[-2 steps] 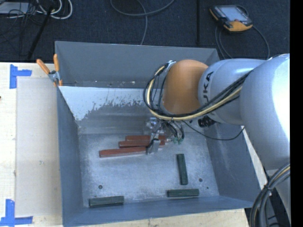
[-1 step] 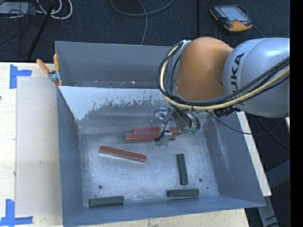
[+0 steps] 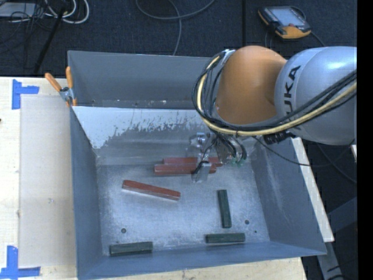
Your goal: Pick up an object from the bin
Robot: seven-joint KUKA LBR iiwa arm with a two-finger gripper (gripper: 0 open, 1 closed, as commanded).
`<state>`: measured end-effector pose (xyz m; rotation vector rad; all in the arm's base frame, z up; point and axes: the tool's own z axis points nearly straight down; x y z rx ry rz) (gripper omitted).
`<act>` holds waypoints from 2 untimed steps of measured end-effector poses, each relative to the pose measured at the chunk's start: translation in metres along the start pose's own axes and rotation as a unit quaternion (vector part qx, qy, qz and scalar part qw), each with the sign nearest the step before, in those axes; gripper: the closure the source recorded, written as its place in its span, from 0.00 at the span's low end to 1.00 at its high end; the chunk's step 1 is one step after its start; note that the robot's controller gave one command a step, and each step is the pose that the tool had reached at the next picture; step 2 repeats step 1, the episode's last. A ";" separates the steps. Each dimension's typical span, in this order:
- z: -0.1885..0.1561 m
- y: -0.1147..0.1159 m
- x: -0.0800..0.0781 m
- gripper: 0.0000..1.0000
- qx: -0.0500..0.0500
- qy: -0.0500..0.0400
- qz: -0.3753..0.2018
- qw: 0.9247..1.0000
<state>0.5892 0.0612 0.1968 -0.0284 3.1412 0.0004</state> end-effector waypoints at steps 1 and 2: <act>-0.033 -0.005 -0.003 1.00 0.000 0.002 -0.052 0.999; -0.033 -0.005 -0.003 1.00 0.000 0.002 -0.052 0.999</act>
Offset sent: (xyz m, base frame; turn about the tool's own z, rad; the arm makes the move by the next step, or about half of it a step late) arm 0.0085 -0.0202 0.1681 -0.2766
